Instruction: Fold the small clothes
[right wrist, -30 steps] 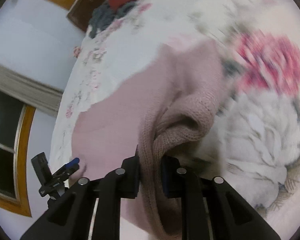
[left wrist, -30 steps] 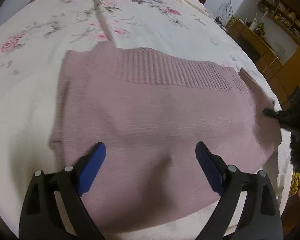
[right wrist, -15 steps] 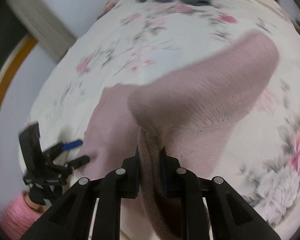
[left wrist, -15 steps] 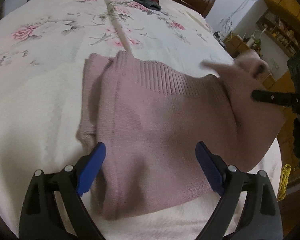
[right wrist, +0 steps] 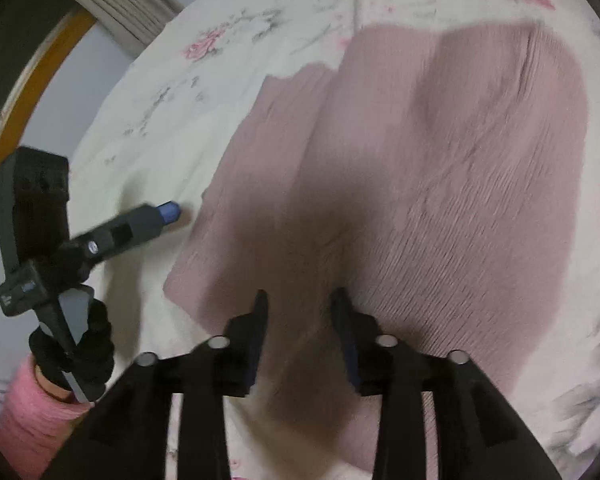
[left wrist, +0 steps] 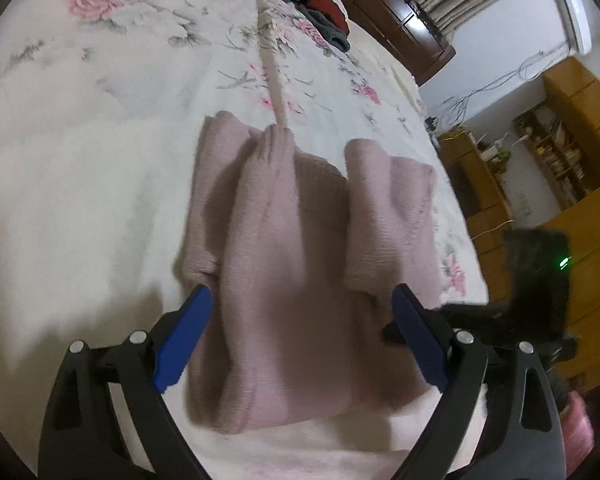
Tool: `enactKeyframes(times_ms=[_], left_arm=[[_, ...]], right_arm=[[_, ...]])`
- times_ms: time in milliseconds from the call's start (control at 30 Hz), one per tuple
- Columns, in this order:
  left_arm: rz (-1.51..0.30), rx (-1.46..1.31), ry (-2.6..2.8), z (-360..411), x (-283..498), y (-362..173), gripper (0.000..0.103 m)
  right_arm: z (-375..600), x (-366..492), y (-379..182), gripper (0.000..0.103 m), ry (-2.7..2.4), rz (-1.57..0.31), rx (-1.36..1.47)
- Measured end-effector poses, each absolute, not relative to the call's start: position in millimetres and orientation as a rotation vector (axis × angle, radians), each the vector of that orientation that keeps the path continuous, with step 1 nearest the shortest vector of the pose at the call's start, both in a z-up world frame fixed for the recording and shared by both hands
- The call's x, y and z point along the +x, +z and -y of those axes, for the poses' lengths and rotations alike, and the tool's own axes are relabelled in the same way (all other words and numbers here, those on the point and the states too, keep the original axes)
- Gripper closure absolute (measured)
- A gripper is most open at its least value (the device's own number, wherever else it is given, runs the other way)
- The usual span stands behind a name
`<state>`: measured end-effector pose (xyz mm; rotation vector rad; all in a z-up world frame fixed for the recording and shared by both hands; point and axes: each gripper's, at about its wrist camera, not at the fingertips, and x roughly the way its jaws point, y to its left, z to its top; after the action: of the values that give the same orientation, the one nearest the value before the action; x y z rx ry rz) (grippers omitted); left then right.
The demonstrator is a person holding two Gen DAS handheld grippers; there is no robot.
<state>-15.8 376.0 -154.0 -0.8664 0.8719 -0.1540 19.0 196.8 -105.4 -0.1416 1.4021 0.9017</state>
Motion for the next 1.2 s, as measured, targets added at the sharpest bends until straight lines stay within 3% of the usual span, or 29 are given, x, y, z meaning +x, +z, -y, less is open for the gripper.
enactKeyframes(times_ms=[333, 600, 1067, 1100, 1133, 1167, 1200], left_arm=[[-0.944, -0.927, -0.278, -322, 19, -165, 0.013], [-0.997, -0.908, -0.268, -290, 47, -174, 0.012], [-1.040, -0.942, -0.269, -266, 66, -183, 0.013], [-1.035, -0.941, -0.274, -265, 65, -181, 0.015], [-1.032, -0.940, -0.282, -263, 64, -178, 0.031], [-1.037, -0.936, -0.293, -259, 65, -174, 0.039], [-1.039, -0.919, -0.290, -257, 64, -173, 0.039]], right_arm=[[-95, 29, -76, 0.063, 0.886, -1.301, 0.127], [-9, 42, -107, 0.063, 0.777, -1.306, 0.251], [26, 37, -140, 0.058, 0.784, -1.328, 0.299], [27, 37, -141, 0.058, 0.783, -1.328, 0.302], [23, 41, -143, 0.058, 0.782, -1.330, 0.304], [24, 42, -144, 0.058, 0.781, -1.331, 0.310], [23, 42, -145, 0.057, 0.779, -1.333, 0.315]])
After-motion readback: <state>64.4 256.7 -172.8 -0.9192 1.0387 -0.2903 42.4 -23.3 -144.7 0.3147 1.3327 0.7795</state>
